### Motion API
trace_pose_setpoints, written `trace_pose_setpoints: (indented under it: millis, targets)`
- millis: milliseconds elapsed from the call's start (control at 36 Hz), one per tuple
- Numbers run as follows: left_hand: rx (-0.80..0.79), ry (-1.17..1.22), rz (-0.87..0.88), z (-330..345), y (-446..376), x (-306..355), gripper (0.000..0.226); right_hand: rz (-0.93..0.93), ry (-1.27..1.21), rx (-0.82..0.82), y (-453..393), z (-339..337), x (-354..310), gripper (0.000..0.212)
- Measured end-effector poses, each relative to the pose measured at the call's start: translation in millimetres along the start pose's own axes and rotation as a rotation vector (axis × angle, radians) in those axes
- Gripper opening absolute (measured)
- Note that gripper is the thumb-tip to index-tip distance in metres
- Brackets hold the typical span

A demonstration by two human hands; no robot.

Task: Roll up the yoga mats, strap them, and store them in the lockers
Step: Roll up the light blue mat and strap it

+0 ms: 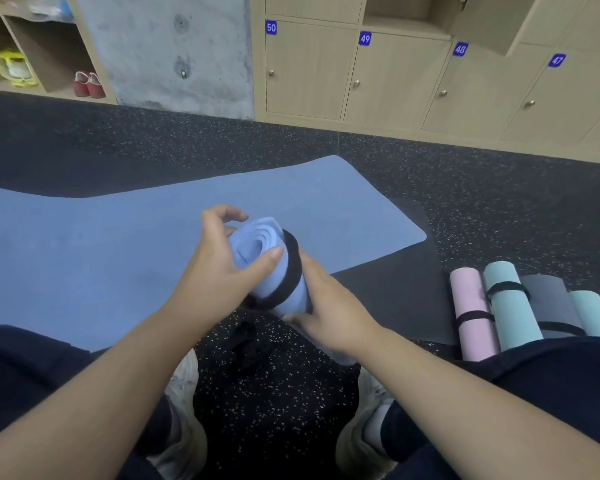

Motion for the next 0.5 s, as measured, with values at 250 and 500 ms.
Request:
trace_pose_setpoints:
  millis: [250,500]
  targets:
    - [0.068,-0.100,0.129,3.8,2.0,-14.8,0.079,0.191,-0.094,0.093,-8.4,-1.2,7.4,0.107]
    - [-0.086,0.071,-0.092,13.4,0.4,-40.1,0.104,0.192,-0.096,0.085,-9.8,17.0,6.5,0.120]
Point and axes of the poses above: each hand's wrist, its own y-axis away from the middle knuckle, its own z-axis out of the palm, x = y × z, the point moved 6 cm from there along -y, towards the middle knuckle, and after that the axes turned 7 degrees about -z, right-handed, at the moved point
